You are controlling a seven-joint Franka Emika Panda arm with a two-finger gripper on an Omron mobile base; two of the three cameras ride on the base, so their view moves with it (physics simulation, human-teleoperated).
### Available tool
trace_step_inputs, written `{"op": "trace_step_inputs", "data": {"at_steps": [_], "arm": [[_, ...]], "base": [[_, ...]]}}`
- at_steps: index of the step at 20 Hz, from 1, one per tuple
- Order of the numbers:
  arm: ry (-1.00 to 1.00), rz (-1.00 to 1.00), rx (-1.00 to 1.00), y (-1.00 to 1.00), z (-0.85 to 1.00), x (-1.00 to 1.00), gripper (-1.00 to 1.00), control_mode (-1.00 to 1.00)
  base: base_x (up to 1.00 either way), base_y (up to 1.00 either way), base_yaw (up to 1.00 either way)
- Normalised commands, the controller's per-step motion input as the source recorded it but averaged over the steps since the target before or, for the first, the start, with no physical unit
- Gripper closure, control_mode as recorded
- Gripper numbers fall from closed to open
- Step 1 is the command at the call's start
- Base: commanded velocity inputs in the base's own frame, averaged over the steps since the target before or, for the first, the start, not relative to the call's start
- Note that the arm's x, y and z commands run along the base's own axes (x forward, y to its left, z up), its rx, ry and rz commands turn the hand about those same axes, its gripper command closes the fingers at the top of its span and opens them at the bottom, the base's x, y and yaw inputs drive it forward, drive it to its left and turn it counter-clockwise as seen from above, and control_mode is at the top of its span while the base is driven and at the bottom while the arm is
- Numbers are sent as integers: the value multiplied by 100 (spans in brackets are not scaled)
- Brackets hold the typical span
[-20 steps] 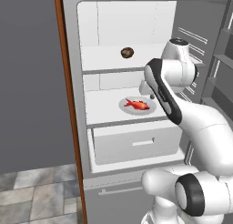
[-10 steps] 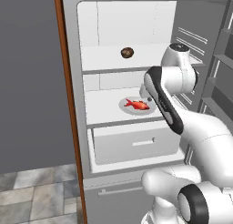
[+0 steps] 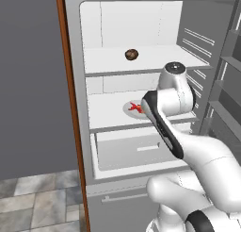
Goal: Transport the fish from the fridge to the microwave and turn on the microwave.
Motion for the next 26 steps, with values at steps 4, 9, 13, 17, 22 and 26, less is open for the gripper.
{"op": "trace_step_inputs", "data": {"at_steps": [4, 9, 13, 17, 22, 26], "arm": [[7, 0, 0, 2, -7, 33, -100, -100], [7, 0, -1, 2, -9, 39, -100, -100], [2, 0, -12, 10, -22, 40, -100, -100], [0, 0, -9, 0, -27, 30, -100, -100], [0, 0, -5, -3, -27, 27, -100, -100], [0, 0, 0, -11, -20, 31, -100, -100]], "base": [[0, 0, 0], [0, 0, 0], [0, 0, 0], [0, 0, 0], [0, 0, 0], [0, 0, 0]]}}
